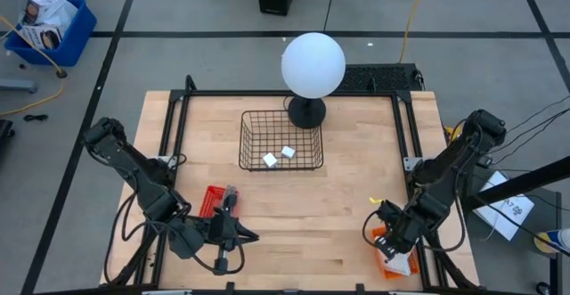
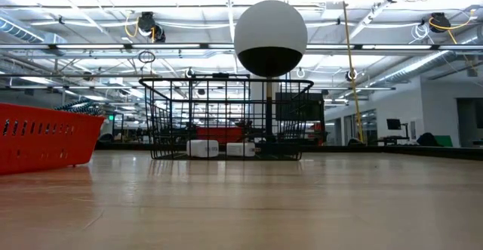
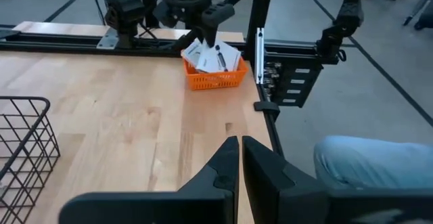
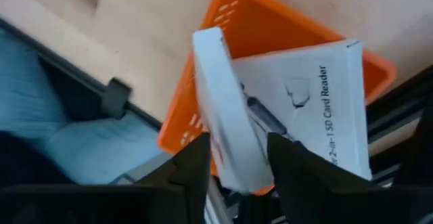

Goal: Pick and place items into bin
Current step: Put the white card reader box into the orange basket, then return to Home Position

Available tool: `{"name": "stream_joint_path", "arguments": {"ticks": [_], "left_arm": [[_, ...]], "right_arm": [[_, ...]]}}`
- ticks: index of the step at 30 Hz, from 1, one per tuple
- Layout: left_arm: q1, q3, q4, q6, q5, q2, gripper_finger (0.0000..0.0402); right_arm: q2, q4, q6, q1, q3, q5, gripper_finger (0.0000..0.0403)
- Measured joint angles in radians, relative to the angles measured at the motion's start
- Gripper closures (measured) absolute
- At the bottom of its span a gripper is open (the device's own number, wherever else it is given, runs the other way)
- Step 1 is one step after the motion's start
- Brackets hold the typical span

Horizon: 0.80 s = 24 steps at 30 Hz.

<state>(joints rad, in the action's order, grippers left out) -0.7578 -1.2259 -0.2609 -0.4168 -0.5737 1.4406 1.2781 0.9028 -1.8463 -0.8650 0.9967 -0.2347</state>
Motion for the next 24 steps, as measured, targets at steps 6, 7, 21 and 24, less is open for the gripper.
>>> {"name": "stream_joint_path", "arguments": {"ticks": [6,7,21,24], "left_arm": [[0.0,0.0,-0.002,0.017,-0.001,0.0,0.0378],[0.0,0.0,-0.005,0.02,-0.001,0.0,0.0378],[0.003,0.0,-0.006,0.093,-0.014,0.0,0.0378],[0.011,0.0,-0.006,0.092,-0.053,-0.001,0.0378]], "right_arm": [[-0.085,-0.027,-0.026,0.002,-0.012,-0.001,0.0232],[-0.1,-0.034,-0.039,0.002,-0.012,0.004,0.0232],[-0.314,-0.107,0.279,0.067,-0.012,0.477,0.0248],[-0.335,-0.143,0.453,0.106,-0.012,0.686,0.0248]]}}
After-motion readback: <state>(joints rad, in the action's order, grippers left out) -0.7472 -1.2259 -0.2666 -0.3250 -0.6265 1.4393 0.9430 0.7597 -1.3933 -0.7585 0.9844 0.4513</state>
